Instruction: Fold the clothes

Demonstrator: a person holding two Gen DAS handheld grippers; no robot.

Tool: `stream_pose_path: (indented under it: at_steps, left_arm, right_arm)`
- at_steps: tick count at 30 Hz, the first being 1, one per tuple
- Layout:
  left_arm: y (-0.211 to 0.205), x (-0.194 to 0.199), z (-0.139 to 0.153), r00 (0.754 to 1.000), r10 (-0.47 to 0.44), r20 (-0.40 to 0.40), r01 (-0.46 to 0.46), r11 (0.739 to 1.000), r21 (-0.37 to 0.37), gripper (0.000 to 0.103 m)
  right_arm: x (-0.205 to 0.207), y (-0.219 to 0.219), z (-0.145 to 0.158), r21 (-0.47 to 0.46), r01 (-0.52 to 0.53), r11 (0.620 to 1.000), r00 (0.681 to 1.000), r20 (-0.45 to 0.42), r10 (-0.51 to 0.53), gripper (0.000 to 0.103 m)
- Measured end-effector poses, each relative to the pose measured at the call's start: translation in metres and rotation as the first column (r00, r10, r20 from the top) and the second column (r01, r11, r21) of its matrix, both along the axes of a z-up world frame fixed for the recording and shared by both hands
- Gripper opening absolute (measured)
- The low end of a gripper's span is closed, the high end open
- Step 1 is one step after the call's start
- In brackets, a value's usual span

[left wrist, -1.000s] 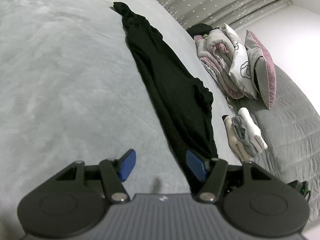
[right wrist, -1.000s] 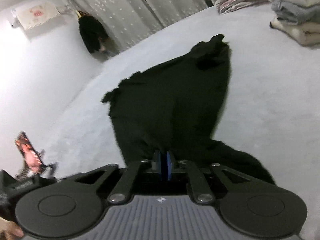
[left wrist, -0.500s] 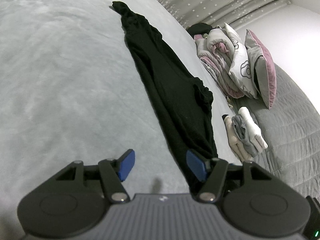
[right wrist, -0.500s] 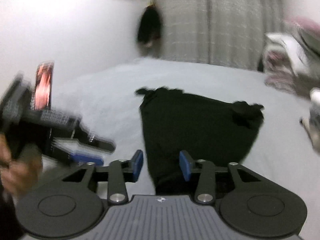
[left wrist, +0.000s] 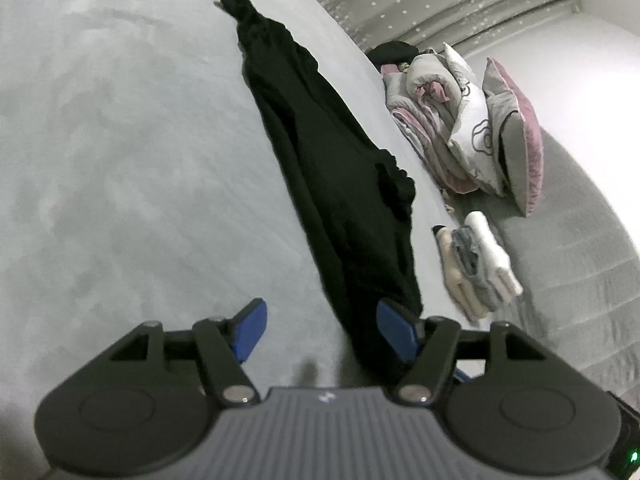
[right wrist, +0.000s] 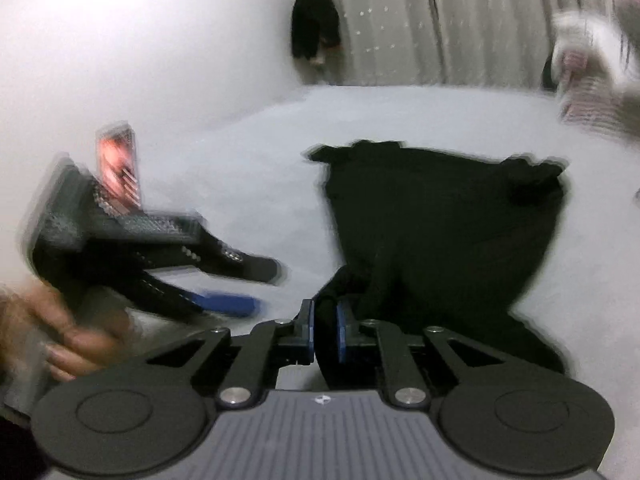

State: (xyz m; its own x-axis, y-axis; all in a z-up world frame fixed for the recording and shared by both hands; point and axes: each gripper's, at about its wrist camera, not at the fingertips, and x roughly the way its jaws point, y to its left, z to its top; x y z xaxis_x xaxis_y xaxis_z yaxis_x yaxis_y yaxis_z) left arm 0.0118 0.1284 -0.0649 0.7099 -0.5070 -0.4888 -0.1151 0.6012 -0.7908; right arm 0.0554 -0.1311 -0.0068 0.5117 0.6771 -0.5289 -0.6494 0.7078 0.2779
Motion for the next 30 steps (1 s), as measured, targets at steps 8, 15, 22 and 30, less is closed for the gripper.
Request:
stream_pose_path:
  at_steps: [8, 15, 22, 30]
  left_arm:
    - [0.020, -0.005, -0.010, 0.999, 0.039, 0.001, -0.038, 0.983, -0.182, 0.064]
    - [0.027, -0.003, -0.015, 0.998, 0.056, -0.010, -0.057, 0.973, -0.222, 0.062]
    - [0.031, -0.006, -0.012, 0.996, 0.087, -0.021, -0.090, 0.979, -0.185, 0.054]
    - [0.056, -0.013, -0.020, 0.990, 0.130, -0.061, -0.141, 0.958, -0.249, 0.057]
  right_arm:
    - [-0.002, 0.011, -0.002, 0.201, -0.100, 0.975, 0.975, -0.176, 0.136, 0.013]
    - [-0.011, 0.047, -0.014, 0.208, -0.173, 0.963, 0.950, -0.224, 0.219, 0.012]
    - [-0.015, 0.066, -0.023, 0.220, -0.238, 0.946, 0.922, -0.253, 0.291, 0.012]
    - [-0.005, 0.051, -0.024, 0.413, -0.176, 0.894, 0.889, -0.324, 0.325, 0.012]
